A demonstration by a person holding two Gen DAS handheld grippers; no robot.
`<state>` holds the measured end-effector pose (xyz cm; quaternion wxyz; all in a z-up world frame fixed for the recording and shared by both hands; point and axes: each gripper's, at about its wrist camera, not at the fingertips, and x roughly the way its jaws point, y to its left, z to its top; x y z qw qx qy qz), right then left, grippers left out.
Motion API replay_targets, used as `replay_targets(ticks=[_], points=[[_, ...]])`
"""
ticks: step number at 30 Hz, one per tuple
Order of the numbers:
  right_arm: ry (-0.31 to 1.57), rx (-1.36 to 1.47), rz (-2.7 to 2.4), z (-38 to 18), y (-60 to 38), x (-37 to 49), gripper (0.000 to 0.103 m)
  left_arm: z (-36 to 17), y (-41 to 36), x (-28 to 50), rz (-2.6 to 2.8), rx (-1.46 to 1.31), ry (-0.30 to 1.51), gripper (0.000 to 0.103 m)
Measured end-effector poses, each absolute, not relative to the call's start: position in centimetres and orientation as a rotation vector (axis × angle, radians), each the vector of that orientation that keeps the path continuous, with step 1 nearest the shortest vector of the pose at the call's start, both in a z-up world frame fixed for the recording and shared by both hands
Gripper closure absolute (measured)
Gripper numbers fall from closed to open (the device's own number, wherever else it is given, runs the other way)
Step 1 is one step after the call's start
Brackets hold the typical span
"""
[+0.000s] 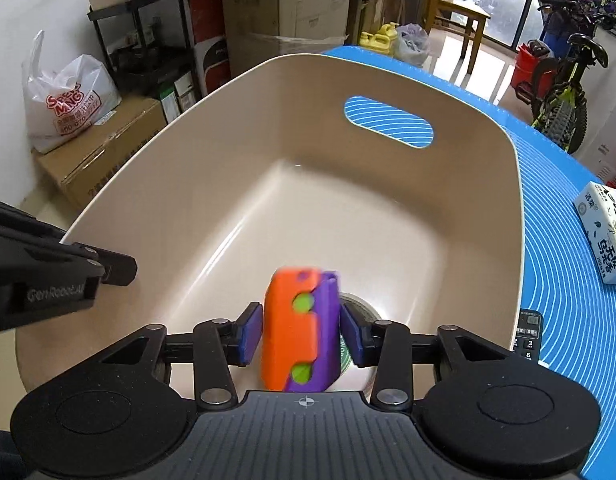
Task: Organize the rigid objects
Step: 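Lift the orange-purple toy, carry it into the basket and open the right tool, then move the right tool to the black TV remote and grasp its end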
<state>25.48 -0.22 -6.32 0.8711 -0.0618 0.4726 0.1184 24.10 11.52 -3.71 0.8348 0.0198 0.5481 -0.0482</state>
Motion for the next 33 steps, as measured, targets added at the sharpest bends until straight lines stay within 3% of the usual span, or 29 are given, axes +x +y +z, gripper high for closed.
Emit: replay_targets(ticks=[18,33], points=[[0.659,-0.002,0.005,0.2,-13.3,19.9,0.030,-3.7,11.5,24.2,-0.101,0.040,1.161,0.099],[0.848,0.067,-0.088,-7.6,-17.7,19.8,0.030,-3.8,11.5,24.1,-0.100,0.052,1.158,0.098]])
